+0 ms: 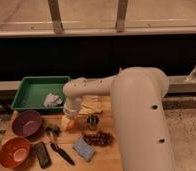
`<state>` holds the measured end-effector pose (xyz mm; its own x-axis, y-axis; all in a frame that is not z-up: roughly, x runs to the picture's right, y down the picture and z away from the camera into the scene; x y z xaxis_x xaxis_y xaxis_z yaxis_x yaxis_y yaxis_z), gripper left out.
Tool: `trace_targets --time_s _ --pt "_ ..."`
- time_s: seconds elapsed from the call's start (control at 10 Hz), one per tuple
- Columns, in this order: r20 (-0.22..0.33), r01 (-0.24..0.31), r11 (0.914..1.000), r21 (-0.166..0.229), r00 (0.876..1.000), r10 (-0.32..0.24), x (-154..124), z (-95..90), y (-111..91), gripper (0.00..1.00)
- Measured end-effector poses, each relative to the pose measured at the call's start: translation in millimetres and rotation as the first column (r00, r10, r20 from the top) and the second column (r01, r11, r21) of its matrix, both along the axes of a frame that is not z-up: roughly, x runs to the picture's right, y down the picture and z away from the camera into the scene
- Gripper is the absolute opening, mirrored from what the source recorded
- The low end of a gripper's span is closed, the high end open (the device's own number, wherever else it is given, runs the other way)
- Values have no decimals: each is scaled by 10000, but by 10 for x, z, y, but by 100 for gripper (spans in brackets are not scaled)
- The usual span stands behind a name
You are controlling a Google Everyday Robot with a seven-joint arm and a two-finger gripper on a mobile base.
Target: Place apple in metal cup
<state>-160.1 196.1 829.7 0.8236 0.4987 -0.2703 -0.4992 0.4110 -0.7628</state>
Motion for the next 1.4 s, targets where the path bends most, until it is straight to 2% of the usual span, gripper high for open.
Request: trace_targets --time_s 0.1,0.2,0.4,0.6,0.9,1.0,1.1,1.3,1.4 --pt "42 3 10000 -1 10000 -3 -15 -8 11 25" --pt "86 -8 10000 39 10000 8 -28 -23 5 16" --pt "115 9 9999 133 9999 -11 -23 -98 -95 2" --pt "-109 548 9980 322 9985 -545 -120 -357 -353 0" --pt "-944 938 9938 594 9916 -879 27 -662 -798 0" --pt "-1339 853 9945 606 9880 -766 199 -709 -914 0" --pt "-1712 705 9959 572 9834 -597 389 -743 -945 0" --pt "-2417 323 9984 460 9701 -202 794 -801 -892 0" --pt "-2917 -22 9993 370 9564 129 1078 -842 -841 0"
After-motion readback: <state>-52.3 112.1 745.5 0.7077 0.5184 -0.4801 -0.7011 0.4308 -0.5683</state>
